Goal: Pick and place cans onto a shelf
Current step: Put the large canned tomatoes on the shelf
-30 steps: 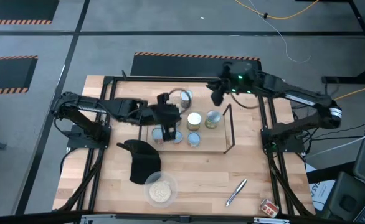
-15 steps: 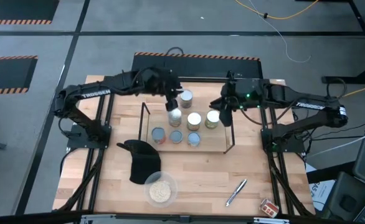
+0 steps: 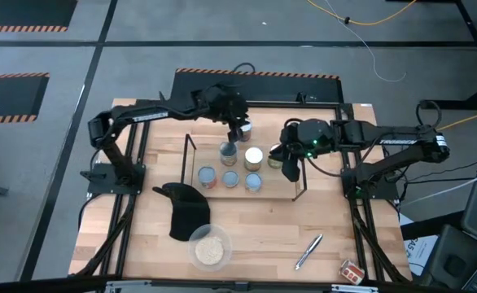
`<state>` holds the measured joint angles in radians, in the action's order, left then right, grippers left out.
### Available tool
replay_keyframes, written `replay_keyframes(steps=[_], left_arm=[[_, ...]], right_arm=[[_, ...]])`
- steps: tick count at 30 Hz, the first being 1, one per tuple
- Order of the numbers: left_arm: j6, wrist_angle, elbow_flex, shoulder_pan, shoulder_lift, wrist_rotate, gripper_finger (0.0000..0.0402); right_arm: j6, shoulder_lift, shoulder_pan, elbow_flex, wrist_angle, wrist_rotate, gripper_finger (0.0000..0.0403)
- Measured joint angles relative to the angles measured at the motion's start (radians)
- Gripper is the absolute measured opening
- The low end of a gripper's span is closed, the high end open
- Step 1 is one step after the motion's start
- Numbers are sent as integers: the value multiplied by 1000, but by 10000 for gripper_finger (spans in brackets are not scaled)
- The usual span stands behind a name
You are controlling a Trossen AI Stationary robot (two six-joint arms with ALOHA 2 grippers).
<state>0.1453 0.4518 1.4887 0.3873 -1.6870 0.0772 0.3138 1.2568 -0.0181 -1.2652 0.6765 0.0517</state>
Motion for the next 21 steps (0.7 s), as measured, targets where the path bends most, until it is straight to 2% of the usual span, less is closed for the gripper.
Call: replay_keyframes(steps=[5, 12, 21], left_arm=[[35, 7, 0, 1, -88, -4, 133], [49, 8, 0, 1, -190, -39, 135], [45, 7, 0, 1, -261, -85, 132]], right_arm=[[-1, 0, -21, 0, 0, 0, 75], [-3, 0, -26, 0, 1, 1, 75], [-3, 0, -26, 0, 2, 1, 75]])
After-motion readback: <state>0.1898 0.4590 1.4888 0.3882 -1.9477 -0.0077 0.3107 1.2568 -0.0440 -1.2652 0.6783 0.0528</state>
